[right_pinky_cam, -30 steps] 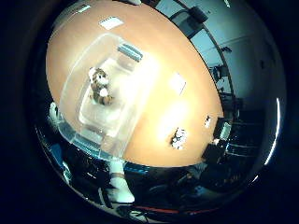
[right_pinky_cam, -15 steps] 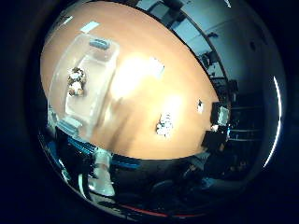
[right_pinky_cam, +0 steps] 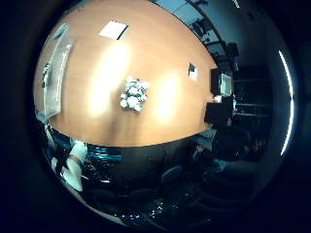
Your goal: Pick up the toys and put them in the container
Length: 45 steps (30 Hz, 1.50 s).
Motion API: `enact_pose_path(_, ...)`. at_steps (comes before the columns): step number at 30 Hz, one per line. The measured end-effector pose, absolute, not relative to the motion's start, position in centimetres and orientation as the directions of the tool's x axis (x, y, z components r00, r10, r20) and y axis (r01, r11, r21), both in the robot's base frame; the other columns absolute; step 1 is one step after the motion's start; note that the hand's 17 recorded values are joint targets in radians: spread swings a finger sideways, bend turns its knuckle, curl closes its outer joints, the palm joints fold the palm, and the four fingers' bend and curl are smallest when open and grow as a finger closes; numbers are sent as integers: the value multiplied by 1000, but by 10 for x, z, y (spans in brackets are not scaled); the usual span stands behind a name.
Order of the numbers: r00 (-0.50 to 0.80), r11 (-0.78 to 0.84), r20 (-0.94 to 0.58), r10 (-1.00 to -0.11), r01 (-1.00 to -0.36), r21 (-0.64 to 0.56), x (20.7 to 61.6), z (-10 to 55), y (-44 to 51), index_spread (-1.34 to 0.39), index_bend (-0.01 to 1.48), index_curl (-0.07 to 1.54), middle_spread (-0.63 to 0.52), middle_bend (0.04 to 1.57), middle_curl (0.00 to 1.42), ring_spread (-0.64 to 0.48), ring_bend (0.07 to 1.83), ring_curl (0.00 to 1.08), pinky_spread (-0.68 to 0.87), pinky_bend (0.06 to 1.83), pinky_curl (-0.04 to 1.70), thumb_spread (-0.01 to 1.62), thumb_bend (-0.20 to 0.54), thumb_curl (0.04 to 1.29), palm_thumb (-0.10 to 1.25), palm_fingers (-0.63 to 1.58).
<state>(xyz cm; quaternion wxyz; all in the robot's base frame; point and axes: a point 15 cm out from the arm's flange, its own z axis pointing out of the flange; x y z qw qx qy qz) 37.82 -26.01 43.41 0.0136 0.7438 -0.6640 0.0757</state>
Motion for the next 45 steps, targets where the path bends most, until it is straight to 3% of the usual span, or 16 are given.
enact_pose_path(8,-41,37,83,-996,-998,-46,378,370,-329,-284,165,262,122,196,325,220,293,253,438,489,299,1048,-22,252,274,41)
enact_pose_path(13,-197,195,59,-979,-980,-31,378,344,-345,-222,166,277,159,194,322,241,280,251,448,457,293,1054,-24,254,277,49)
enact_pose_path(20,-460,461,25,-887,-887,30,375,299,-360,-135,166,286,222,185,308,280,273,253,450,428,295,1055,-24,252,278,22)
enact_pose_path(24,-544,544,33,-838,-839,-15,383,287,-382,-105,168,291,241,183,299,295,272,253,459,423,300,1055,-24,252,278,17)
enact_pose_path(28,-608,606,0,-794,-791,-82,392,280,-402,-90,170,298,249,186,295,303,265,254,457,411,301,1064,-23,254,295,16)
enact_pose_path(34,-662,663,-32,-749,-748,-37,393,246,-407,-76,169,299,256,183,290,306,259,254,461,414,308,1071,-22,253,314,19)
enact_pose_path(45,-686,686,-20,-728,-727,-42,396,223,-419,-64,169,304,257,185,287,306,254,257,463,409,313,1070,-24,258,322,22)
